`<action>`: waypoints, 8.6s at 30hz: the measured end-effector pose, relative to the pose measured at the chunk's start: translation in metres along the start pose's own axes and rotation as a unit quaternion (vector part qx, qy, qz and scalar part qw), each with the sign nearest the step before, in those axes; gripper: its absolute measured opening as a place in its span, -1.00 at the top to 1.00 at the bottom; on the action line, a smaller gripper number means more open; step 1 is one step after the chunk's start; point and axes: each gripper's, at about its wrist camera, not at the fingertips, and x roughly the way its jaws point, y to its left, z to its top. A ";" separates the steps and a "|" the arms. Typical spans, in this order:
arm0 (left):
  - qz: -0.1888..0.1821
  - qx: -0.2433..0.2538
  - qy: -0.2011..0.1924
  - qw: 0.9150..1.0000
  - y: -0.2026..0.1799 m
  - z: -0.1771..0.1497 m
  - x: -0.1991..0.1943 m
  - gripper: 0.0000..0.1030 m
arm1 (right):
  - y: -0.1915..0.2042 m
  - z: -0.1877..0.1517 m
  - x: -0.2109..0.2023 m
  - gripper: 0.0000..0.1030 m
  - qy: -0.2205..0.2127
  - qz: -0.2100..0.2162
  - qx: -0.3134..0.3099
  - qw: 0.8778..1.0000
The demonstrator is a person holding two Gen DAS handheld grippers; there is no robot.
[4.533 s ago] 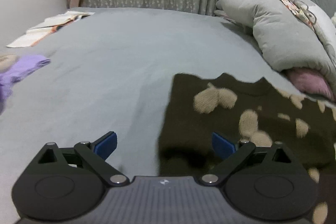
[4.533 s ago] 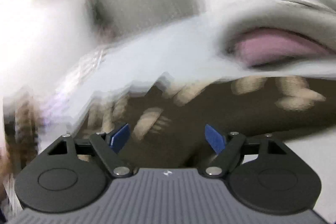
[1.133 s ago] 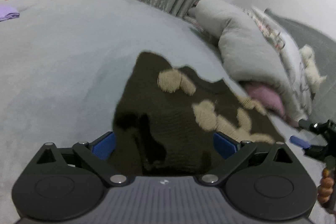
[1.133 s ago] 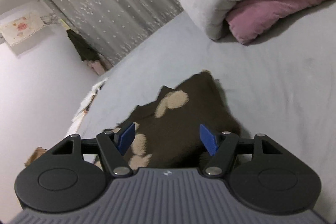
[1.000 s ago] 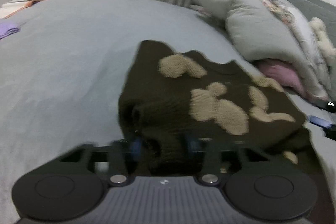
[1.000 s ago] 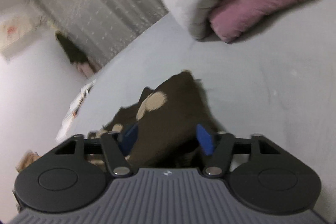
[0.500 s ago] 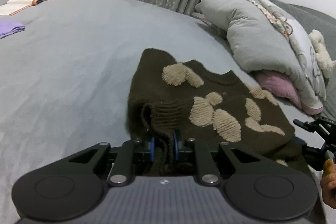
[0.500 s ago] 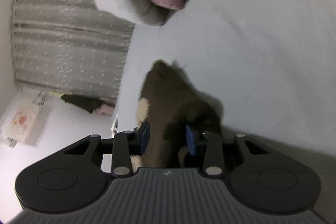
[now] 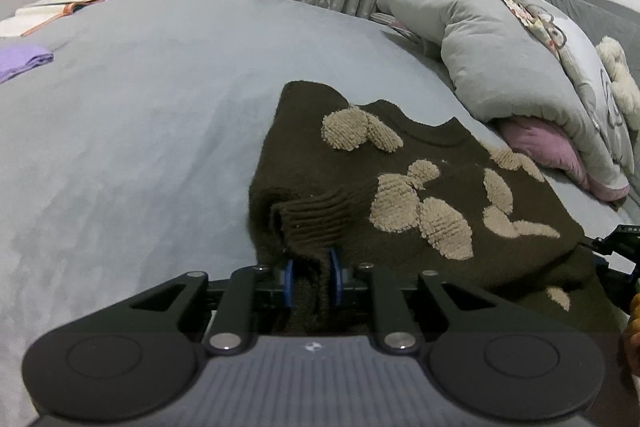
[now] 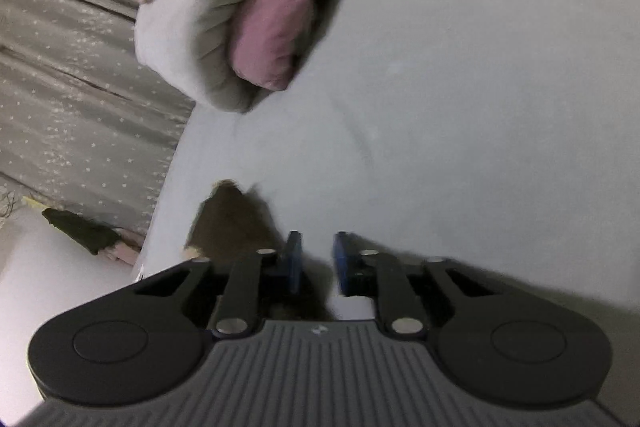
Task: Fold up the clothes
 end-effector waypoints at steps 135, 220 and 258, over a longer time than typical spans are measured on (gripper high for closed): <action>-0.170 -0.136 0.059 0.974 0.040 -0.100 -0.150 0.84 | 0.004 -0.131 -0.188 0.80 0.114 0.009 -0.349 0.930; -0.101 -0.101 0.031 0.989 0.086 0.092 0.104 0.46 | 0.090 0.006 0.110 0.27 0.130 0.015 -0.392 0.911; -0.029 0.079 0.054 0.995 -0.007 0.016 -0.001 0.51 | 0.087 -0.097 0.002 -0.20 0.083 -0.042 -0.587 0.804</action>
